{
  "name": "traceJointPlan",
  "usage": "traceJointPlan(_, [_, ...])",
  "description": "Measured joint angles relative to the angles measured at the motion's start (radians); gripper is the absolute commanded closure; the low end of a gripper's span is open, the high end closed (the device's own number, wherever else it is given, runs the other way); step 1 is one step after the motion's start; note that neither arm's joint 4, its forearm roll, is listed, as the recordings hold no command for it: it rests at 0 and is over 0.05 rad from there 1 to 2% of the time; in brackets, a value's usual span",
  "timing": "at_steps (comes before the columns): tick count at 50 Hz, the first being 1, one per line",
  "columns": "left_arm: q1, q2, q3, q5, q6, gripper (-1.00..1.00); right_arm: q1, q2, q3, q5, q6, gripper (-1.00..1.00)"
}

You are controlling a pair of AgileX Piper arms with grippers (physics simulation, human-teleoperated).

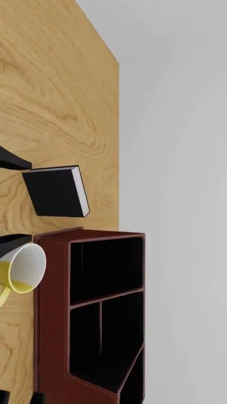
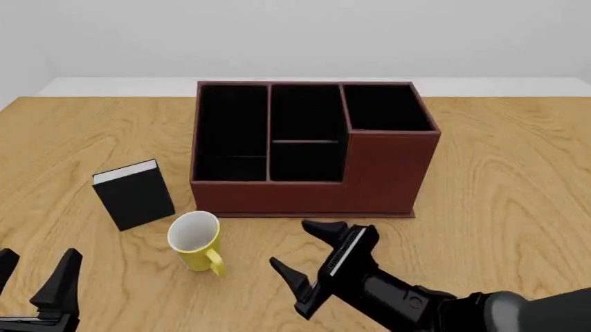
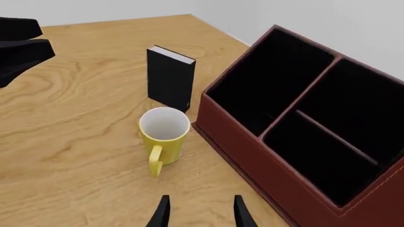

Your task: Pick up the yellow and white mug and place it to the right of the caddy.

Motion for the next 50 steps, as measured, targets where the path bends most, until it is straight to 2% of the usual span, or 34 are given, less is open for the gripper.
traceJointPlan(50, [0.0, 0.0, 0.0, 0.0, 0.0, -1.0, 0.068, 0.225, -0.174, -0.005, -0.008, -1.0])
